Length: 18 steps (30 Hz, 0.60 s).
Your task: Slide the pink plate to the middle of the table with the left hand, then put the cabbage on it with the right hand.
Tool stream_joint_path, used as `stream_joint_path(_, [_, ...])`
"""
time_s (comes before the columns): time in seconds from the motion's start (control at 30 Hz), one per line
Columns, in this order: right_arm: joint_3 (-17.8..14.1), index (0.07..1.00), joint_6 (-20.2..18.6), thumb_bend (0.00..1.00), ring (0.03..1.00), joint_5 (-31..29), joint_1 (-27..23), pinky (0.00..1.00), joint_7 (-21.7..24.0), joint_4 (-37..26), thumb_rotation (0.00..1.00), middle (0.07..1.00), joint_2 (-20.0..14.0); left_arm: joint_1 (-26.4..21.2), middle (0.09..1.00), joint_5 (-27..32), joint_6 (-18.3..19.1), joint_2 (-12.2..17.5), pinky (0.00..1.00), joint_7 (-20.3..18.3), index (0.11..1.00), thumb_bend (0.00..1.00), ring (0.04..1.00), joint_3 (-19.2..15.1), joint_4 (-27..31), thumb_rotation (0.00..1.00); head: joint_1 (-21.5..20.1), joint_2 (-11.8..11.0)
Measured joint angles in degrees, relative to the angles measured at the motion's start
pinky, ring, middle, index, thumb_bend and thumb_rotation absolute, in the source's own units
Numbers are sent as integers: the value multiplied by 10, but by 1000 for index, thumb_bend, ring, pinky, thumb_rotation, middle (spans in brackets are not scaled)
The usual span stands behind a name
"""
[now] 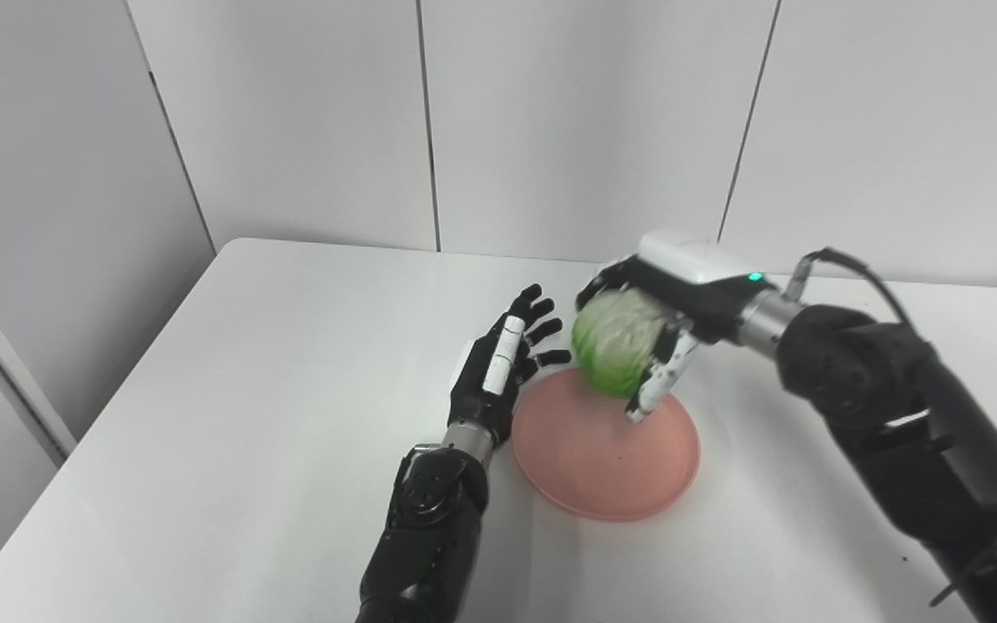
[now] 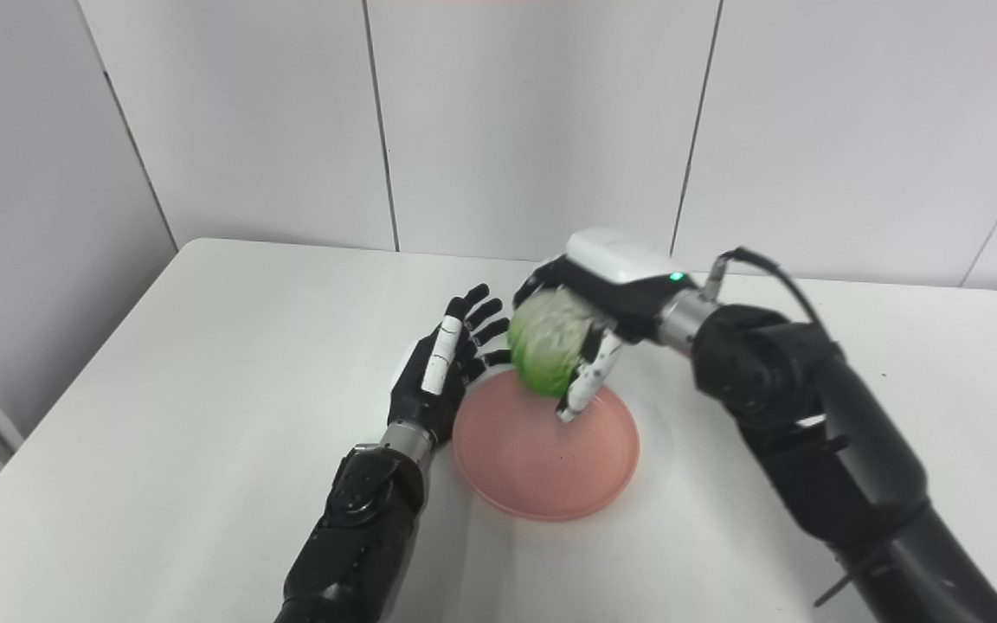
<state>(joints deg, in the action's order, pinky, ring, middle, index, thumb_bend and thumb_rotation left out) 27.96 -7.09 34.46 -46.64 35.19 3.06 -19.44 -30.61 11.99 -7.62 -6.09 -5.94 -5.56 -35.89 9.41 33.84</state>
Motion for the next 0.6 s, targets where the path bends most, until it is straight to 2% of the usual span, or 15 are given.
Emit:
stream_joint_path(0.2, [20,522,16,514,398,18,19,319,-5,24,0,507,13,6,894,0,0,11,629,0,878,904,840,-6,8,818,-13,2])
stream_joint_path(0.37, [29,513,18,514,412,31,30,355,-11,45,0,527,20,7,878,1,2,14,622,-1,878,903,837,-9,12,818,-20,4])
stream_joint_path(0.53, [49,486,21,517,453,52,36,374,-9,54,0,516,28,17,876,1,12,14,621,-1,865,911,838,-10,29,805,-47,15])
stream_joint_path(0.6, [58,507,23,517,434,64,36,407,-7,59,0,524,29,17,876,1,18,15,622,-1,868,892,832,-10,32,814,-50,16])
